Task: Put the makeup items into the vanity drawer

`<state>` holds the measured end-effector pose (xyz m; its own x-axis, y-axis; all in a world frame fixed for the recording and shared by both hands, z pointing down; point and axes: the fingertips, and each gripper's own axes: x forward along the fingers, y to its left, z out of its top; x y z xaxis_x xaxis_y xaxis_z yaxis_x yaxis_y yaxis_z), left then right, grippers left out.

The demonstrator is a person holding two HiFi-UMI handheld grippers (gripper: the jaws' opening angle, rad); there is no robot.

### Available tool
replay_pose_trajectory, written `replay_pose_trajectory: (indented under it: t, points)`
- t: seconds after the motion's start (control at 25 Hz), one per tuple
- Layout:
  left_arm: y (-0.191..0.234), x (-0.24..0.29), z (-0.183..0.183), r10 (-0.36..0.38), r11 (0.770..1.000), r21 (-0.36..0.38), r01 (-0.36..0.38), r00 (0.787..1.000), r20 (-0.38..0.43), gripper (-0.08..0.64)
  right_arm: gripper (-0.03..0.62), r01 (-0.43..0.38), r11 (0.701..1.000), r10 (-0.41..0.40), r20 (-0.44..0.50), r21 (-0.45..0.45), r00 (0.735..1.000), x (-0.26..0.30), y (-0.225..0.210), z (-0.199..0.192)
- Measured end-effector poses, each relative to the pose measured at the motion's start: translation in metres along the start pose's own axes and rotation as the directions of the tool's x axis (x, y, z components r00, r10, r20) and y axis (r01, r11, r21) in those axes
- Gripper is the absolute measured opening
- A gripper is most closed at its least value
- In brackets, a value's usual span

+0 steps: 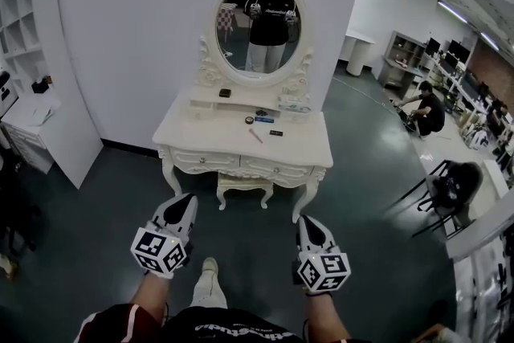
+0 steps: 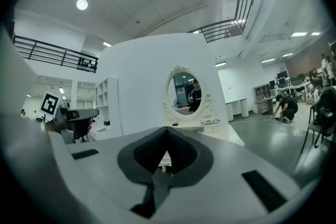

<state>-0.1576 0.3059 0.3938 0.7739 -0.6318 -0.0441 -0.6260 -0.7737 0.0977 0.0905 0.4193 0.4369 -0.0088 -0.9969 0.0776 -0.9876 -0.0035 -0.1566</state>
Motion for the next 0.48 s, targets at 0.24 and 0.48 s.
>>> replay_pose_trajectory:
  t: [0.24, 0.48]
  points:
    - [0.036, 0.048, -0.001, -0.018, 1.0, 0.001, 0.018, 1.0, 0.016, 0.003, 0.002, 0.071, 0.997, -0.069, 0.049, -0.041, 0.996, 0.048, -0.022, 0.018]
    - [0.093, 0.108, 0.006, -0.026, 1.0, -0.007, 0.027, 0.999, 0.022, 0.003, 0.002, 0.086, 0.996, -0.084, 0.052, -0.035, 0.995, 0.125, -0.034, 0.032]
